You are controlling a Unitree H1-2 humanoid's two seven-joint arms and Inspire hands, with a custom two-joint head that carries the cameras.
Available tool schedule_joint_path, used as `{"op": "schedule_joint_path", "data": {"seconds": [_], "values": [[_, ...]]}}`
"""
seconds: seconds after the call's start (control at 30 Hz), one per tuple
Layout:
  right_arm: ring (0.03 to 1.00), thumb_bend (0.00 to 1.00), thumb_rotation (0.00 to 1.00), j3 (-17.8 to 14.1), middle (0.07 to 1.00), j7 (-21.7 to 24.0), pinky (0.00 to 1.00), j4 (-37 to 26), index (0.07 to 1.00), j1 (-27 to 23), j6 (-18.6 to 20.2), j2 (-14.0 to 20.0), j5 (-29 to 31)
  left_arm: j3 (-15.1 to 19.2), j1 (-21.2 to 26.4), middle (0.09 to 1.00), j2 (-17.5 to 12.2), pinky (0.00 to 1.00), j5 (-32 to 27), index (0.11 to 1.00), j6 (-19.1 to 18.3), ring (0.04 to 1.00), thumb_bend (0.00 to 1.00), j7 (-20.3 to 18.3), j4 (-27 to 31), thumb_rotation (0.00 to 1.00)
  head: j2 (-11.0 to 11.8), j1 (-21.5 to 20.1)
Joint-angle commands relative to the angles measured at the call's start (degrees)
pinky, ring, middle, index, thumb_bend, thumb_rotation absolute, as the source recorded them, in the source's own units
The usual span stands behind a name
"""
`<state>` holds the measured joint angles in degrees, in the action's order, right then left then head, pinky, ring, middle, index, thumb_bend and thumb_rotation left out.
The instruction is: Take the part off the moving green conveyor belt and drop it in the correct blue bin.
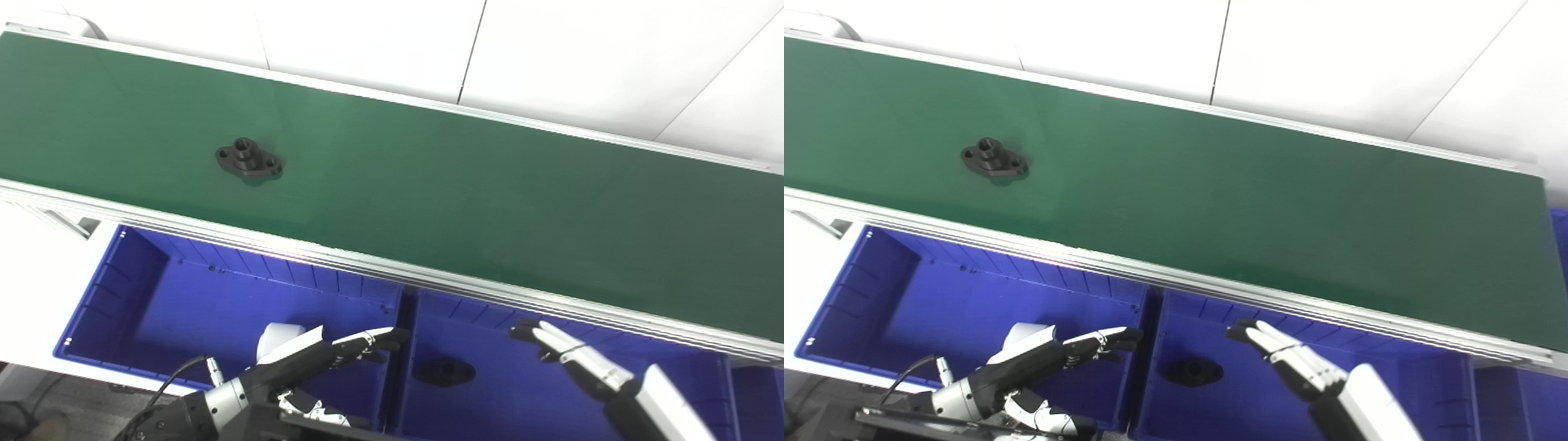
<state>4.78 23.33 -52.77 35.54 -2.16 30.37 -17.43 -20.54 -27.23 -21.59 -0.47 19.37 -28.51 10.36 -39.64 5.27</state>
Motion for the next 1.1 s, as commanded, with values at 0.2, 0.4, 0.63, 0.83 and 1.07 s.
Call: {"op": "schedule_joint_path", "data": {"seconds": [0.2,0.4,0.63,0.83,1.07], "values": [[0.865,0.67,0.55,-9.4,0.874,2.1,0.83,-1.7,0.862,-4.4,-8.7,-3.9,-7.0,-0.3,0.3,0.967,0.1,0.87,-0.1,0.946,2.3,0.93,0.41,0.3,0.0,0.35,0.2,-0.3],[0.871,0.56,0.5,-16.1,0.889,5.3,0.8,-1.7,0.878,-12.2,-11.0,-10.1,-15.2,-0.7,0.8,0.97,0.3,0.86,-0.1,0.95,2.6,0.931,0.41,0.2,-0.7,0.35,0.5,-0.2],[0.889,0.52,0.35,-18.9,0.906,10.4,0.79,-1.7,0.907,-20.3,-9.3,-14.7,-19.4,-0.6,1.2,0.969,0.0,0.87,0.0,0.951,2.6,0.933,0.4,0.2,-0.8,0.36,0.5,-0.4],[0.861,0.56,0.25,-16.1,0.891,16.7,0.76,-1.6,0.892,-26.6,-5.5,-17.0,-25.8,-0.8,1.6,0.973,-0.1,0.87,0.3,0.953,2.0,0.935,0.4,-0.1,-0.6,0.36,0.6,-0.9],[0.854,0.59,0.23,-12.3,0.867,21.4,0.79,0.8,0.883,-32.7,-2.7,-14.8,-29.8,-0.8,2.0,0.97,0.2,0.86,0.2,0.951,2.5,0.929,0.4,0.0,-1.4,0.36,0.8,-1.0]]}}
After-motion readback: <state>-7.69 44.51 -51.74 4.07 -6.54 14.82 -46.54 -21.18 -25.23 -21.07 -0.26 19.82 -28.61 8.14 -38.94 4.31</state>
